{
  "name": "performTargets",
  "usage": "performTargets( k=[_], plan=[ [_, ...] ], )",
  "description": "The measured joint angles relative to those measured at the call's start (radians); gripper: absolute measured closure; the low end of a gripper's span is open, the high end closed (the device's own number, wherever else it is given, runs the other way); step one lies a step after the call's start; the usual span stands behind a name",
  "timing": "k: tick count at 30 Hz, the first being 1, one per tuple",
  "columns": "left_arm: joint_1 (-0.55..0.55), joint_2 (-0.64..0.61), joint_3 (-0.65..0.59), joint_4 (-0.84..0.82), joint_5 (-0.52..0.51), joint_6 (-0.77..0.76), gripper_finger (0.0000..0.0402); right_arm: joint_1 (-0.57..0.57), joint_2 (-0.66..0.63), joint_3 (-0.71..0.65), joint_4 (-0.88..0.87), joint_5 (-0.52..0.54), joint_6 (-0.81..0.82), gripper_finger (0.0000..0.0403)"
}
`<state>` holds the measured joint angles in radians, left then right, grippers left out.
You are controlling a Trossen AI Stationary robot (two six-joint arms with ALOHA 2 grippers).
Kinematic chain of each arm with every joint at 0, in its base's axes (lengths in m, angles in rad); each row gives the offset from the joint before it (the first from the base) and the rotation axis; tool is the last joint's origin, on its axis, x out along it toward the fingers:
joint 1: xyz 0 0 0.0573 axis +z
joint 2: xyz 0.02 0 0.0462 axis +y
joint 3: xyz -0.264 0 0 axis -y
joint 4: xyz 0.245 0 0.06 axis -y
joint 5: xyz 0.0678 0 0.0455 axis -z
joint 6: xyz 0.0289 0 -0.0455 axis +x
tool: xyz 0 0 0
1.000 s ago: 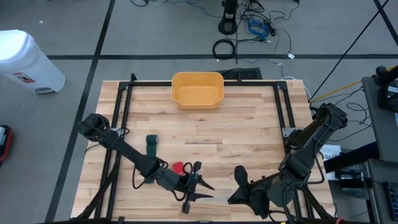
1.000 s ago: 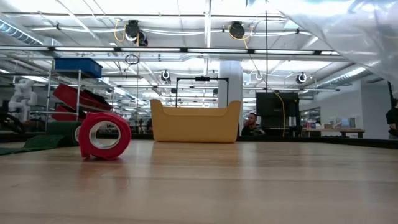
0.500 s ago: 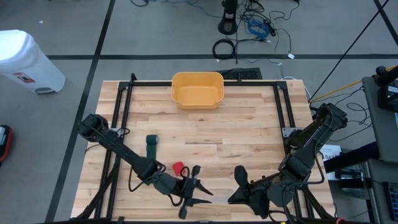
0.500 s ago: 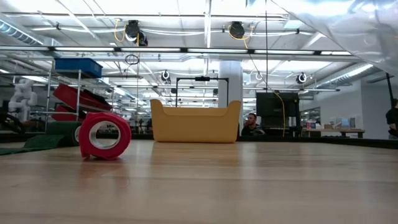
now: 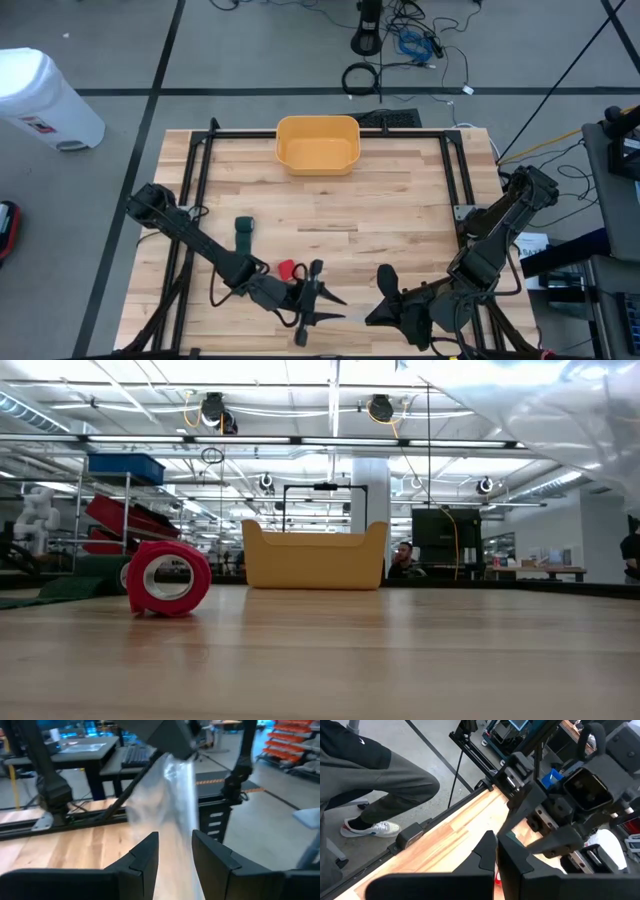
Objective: Roll bandage
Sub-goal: Open the transparent zip bag
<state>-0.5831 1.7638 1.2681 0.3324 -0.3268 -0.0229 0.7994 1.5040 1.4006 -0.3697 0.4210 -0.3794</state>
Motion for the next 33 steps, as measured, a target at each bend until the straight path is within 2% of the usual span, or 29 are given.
performTargets(
  k=[33],
  plan=[
    [-0.003, 0.0, 0.0, -0.037, -0.023, 0.0, 0.0279, 0.0, 0.0, 0.0, 0.002, 0.001, 0.001, 0.0403]
  ],
)
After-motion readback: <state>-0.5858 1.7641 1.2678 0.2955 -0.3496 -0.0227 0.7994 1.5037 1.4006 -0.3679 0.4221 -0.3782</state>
